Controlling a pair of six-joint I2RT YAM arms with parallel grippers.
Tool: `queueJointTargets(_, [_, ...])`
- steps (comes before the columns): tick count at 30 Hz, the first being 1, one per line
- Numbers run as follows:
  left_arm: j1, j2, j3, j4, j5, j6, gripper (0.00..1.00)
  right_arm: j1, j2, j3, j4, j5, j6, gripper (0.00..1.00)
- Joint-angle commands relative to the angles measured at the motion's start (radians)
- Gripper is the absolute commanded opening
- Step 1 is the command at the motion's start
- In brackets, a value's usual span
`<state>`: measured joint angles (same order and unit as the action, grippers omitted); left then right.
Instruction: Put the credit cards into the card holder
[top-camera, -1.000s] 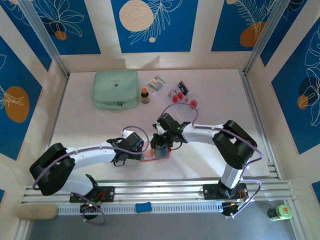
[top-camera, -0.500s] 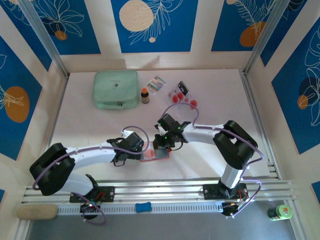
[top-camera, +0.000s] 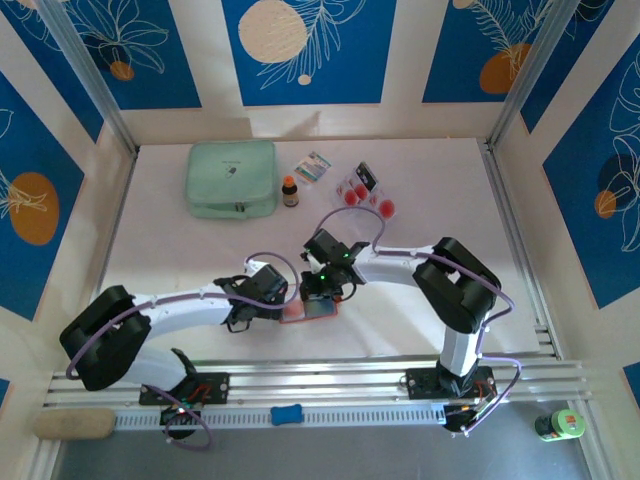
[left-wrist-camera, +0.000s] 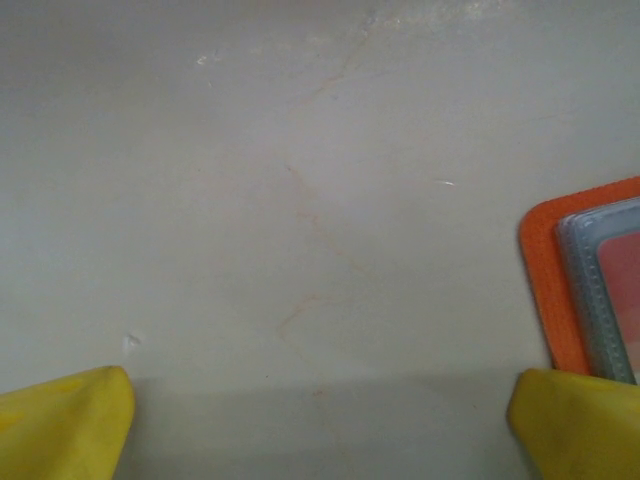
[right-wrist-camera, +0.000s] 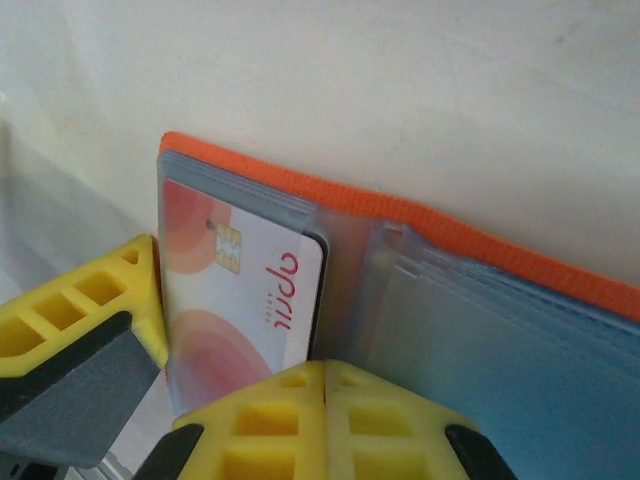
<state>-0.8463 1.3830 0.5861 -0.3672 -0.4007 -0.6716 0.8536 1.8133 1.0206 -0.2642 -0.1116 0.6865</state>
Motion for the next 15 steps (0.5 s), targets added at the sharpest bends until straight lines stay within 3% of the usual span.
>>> queueJointTargets(1, [0.01, 0.028, -0.01, 0.08, 0.022, -0.004, 1.0, 0.034, 0.015, 0.024, -0.024, -0.042, -0.019, 0.0])
queueJointTargets(15, [0.027, -0.167, -0.018, -0.032, -0.02, -0.018, 1.0, 0.028, -0.147, -0.05, -0.069, 0.044, -0.017, 0.0])
